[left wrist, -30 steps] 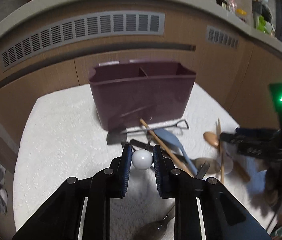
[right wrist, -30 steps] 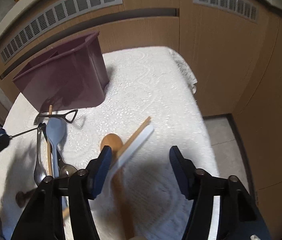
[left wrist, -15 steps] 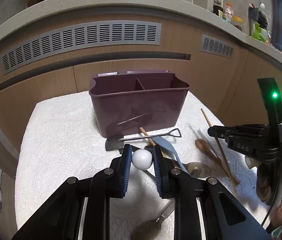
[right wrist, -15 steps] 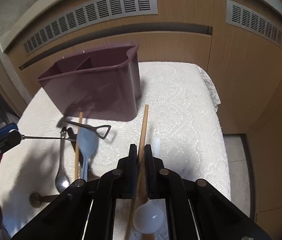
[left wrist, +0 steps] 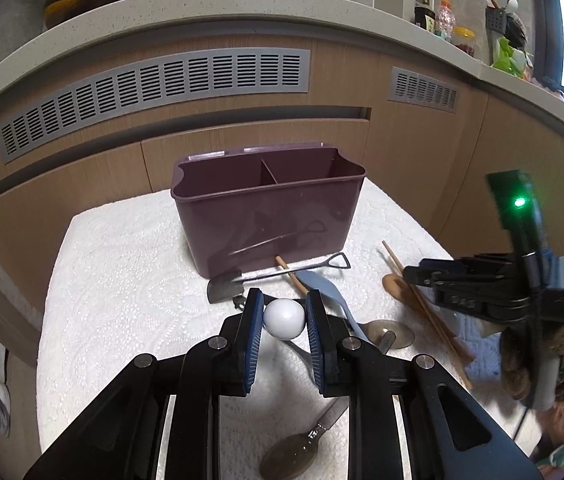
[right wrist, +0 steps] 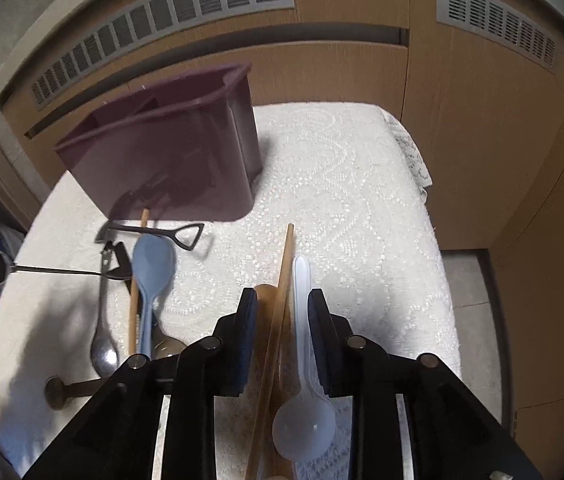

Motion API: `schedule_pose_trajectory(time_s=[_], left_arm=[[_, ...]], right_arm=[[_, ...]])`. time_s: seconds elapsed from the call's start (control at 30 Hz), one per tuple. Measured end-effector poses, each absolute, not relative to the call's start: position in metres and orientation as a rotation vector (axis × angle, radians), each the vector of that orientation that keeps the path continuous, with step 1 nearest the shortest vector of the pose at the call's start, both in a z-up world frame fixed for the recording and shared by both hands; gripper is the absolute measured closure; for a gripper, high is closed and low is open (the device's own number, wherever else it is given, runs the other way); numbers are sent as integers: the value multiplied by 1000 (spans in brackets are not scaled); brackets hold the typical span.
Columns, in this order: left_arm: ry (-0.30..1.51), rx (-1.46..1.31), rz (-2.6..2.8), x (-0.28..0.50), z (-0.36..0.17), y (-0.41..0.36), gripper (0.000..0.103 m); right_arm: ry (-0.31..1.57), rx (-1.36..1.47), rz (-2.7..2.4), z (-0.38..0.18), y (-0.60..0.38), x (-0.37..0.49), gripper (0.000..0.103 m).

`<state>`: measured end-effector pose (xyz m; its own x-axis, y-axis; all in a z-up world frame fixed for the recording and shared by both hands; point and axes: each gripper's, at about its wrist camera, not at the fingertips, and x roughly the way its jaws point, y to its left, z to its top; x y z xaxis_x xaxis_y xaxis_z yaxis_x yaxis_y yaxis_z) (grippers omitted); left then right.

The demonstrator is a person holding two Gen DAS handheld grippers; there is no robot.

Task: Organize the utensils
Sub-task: 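Grasp a wooden chopstick with the right tool while the left tool holds the ball, then lift the chopstick and ball over the maroon caddy and release both inside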

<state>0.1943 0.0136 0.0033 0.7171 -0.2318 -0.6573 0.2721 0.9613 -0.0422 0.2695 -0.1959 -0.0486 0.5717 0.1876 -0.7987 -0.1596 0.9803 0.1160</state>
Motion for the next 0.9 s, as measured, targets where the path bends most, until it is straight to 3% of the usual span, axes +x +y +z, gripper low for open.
schedule_pose_trajectory(time_s=[0.2,0.23,0.27,0.3,0.57,0.9], left_arm=[[750,40,-275,197,-6,19,80],[753,37,-275,197,-7,19,80],[755,35,-276,197,-8,20,80],[755,33,-276,198,-8,20,80],[729,45,-274,191,4,18,80],[619,86,-284,169,61,6,80]], right_arm=[[950,18,194,-63,-185,286,77],[952,-4,198,-63,-181,287,82],[949,-21,201,-62,-179,285,94],[938,-48,196,-58,-177,282,97],[840,-33,258,-14,-185,246,98],[689,16,289,48,-189,214,98]])
